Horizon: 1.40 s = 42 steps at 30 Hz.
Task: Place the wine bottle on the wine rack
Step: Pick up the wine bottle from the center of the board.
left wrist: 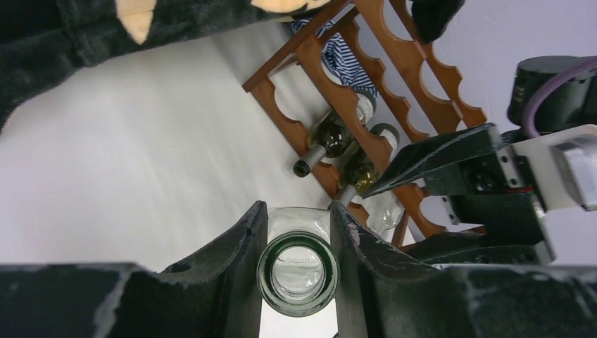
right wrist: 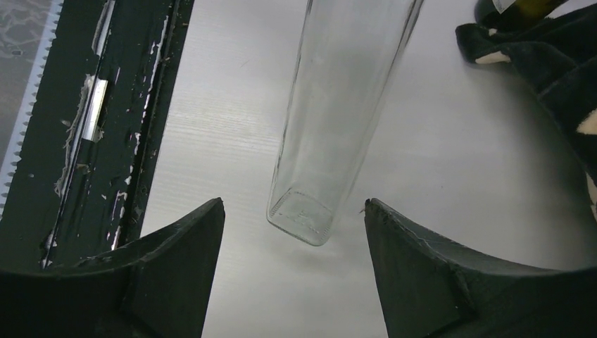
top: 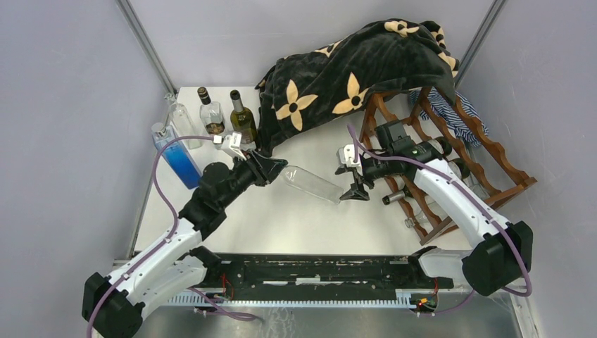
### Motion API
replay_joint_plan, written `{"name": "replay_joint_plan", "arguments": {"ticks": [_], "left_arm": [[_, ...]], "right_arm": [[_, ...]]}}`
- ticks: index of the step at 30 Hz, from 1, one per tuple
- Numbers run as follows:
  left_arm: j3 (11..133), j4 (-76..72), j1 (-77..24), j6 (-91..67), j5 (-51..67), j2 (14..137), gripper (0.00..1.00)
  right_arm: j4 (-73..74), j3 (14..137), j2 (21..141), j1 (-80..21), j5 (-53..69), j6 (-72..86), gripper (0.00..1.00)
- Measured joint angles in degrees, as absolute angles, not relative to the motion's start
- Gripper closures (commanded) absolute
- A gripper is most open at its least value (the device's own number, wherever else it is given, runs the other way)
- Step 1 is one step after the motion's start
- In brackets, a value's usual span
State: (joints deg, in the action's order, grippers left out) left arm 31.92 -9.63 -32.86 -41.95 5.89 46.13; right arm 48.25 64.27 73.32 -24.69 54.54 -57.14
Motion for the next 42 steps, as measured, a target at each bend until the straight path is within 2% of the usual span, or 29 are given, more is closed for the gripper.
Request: {"name": "replay_joint_plan", "arguments": {"ticks": [7, 13, 28, 38, 42], "left_arm": [[29.91, -15.18, -35.92, -46.00, 3.77, 48.80, 0.98], [29.21, -15.42, -39.48, -49.01, -2.72, 49.39, 0.98], [29.30, -15.31, -46.06, -53.58, -12.21, 54.26, 0.98], [30.04, -15.35, -47.35, -55.51, -13.91, 54.28, 0.98], [30.04, -15.35, -47.37, -56.16, -14.57, 54.26, 0.98]], "right_arm": [[40.42, 58.70, 72.95, -24.69, 52.12, -49.98, 0.21], [34.76, 55.55, 72.97, -24.77, 48.93, -45.08, 0.21], [27.33, 51.94, 75.07, -28.95, 45.19, -41.15, 0.22], [22.79, 47.94, 75.35, -30.74, 40.66, -38.83, 0.28], [20.73, 46.59, 75.35, -30.76, 39.31, -38.52, 0.37]]}}
